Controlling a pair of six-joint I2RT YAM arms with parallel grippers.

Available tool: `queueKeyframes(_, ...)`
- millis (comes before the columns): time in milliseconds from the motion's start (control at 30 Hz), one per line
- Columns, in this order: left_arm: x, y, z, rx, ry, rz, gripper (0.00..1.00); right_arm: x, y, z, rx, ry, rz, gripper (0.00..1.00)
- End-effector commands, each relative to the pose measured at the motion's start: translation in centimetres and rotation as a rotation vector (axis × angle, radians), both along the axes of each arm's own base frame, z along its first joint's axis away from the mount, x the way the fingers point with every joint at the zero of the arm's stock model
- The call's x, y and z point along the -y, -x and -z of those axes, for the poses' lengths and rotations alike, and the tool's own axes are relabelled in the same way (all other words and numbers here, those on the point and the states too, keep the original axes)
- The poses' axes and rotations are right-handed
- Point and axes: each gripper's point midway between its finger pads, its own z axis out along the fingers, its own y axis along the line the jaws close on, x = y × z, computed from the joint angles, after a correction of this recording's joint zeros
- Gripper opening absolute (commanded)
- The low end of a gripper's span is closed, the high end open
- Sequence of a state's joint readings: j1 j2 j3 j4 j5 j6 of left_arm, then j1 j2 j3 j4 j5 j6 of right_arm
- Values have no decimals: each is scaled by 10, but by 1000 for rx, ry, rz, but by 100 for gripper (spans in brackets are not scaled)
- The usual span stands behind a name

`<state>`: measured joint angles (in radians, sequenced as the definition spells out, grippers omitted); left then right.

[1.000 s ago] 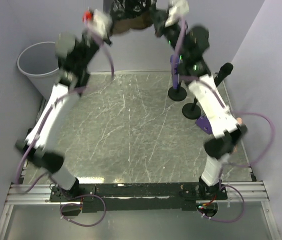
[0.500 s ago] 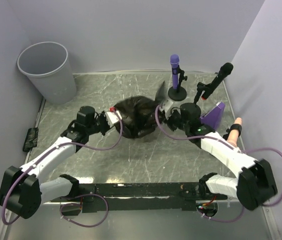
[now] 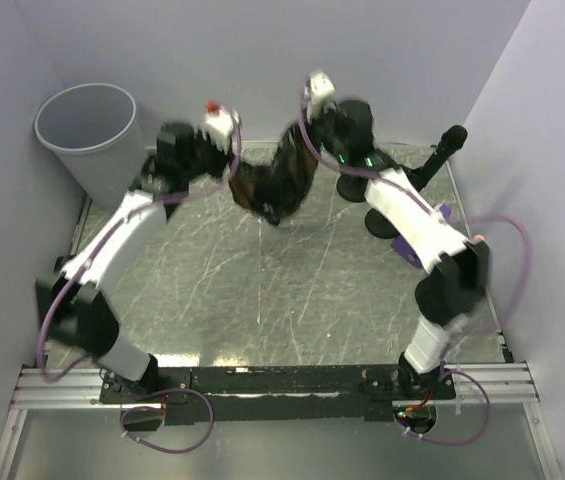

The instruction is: Put the trash bags into the trash bin

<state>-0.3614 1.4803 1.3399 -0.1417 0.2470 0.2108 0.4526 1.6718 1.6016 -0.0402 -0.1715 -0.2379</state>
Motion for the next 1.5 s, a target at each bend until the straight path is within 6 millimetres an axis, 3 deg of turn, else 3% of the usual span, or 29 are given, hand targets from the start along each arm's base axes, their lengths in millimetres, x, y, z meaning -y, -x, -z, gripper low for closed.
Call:
queueKeyframes(0, -58, -71, -155, 206, 203, -287, 1, 20, -60, -129, 212, -146, 187, 0)
queueKeyframes(33, -71, -83, -175, 221, 236, -324, 1, 25, -67, -159, 277, -182, 209, 0)
queueKeyframes(100, -93, -89, -237, 338, 293, -388, 1, 42, -54, -243, 494, -279, 250, 0)
queueKeyframes(167, -101, -80, -285, 461, 384, -403, 1, 52, -17, -309, 702, -375, 224, 0)
queueKeyframes(200, -102, -66, -312, 555, 423, -383, 1, 58, 11, -340, 808, -427, 206, 0)
queueKeyframes(233, -104, -50, -339, 682, 474, -355, 1, 50, 23, -342, 860, -422, 163, 0)
queueKeyframes(300, -97, -1, -376, 918, 496, -271, 1, 41, 61, -363, 990, -408, 110, 0)
queueKeyframes(333, -88, 9, -372, 983, 444, -260, 1, 32, 65, -358, 998, -375, 102, 0)
queueKeyframes(367, -79, 23, -373, 1053, 413, -272, 1, 20, 59, -339, 978, -332, 87, 0)
queueKeyframes(400, -70, 20, -356, 1071, 369, -298, 1, 13, 51, -316, 960, -275, 79, 0)
queueKeyframes(433, -63, 15, -334, 1042, 353, -326, 1, 5, 36, -275, 916, -194, 81, 0)
queueKeyframes(467, -44, -2, -285, 935, 262, -272, 1, 3, 19, -231, 851, -116, 107, 0)
queueKeyframes(533, -10, -13, -153, 671, 64, -81, 1, 5, -24, -80, 499, 115, 157, 0)
queueKeyframes(567, -2, 0, -83, 543, -20, 8, 1, 7, -18, 10, 297, 253, 96, 0)
queueKeyframes(600, 4, 26, -21, 434, -105, 132, 1, 14, 13, 83, 147, 370, -4, 0)
queueKeyframes(667, -1, 86, 44, 397, -254, 329, 1, 38, 84, 144, 74, 401, -103, 0)
queueKeyframes(700, -7, 113, 71, 396, -305, 388, 1, 43, 118, 155, 64, 388, -173, 0)
queueKeyframes(767, -11, 141, 76, 398, -305, 416, 1, 55, 153, 159, 29, 366, -199, 0)
queueKeyframes(867, -8, 156, 77, 277, -241, 434, 1, 55, 165, 139, -21, 284, -186, 0)
queueKeyframes(1033, 2, 143, 72, 2, -113, 363, 1, 39, 158, 114, -142, 177, -183, 0)
queueKeyframes(1100, 2, 128, 71, -94, -54, 271, 1, 34, 147, 105, -179, 133, -155, 0)
queueKeyframes(1200, -1, 98, 55, -192, 77, 143, 1, 29, 117, 90, -215, 63, -96, 0)
queueKeyframes(1267, -5, 70, 39, -220, 137, 68, 0, 26, 85, 78, -240, 34, -42, 0)
queueKeyframes(1300, -11, 52, 32, -241, 148, 16, 0, 23, 62, 51, -212, 5, -19, 0)
queueKeyframes(1367, -23, 15, 12, -264, 188, -77, 1, 21, 11, 32, -211, -9, 43, 0)
queueKeyframes(1433, -42, -29, -7, -249, 206, -170, 1, 23, -35, -7, -149, -10, 111, 0)
queueKeyframes(1467, -55, -47, -32, -202, 220, -216, 1, 23, -53, -32, -105, -16, 128, 0)
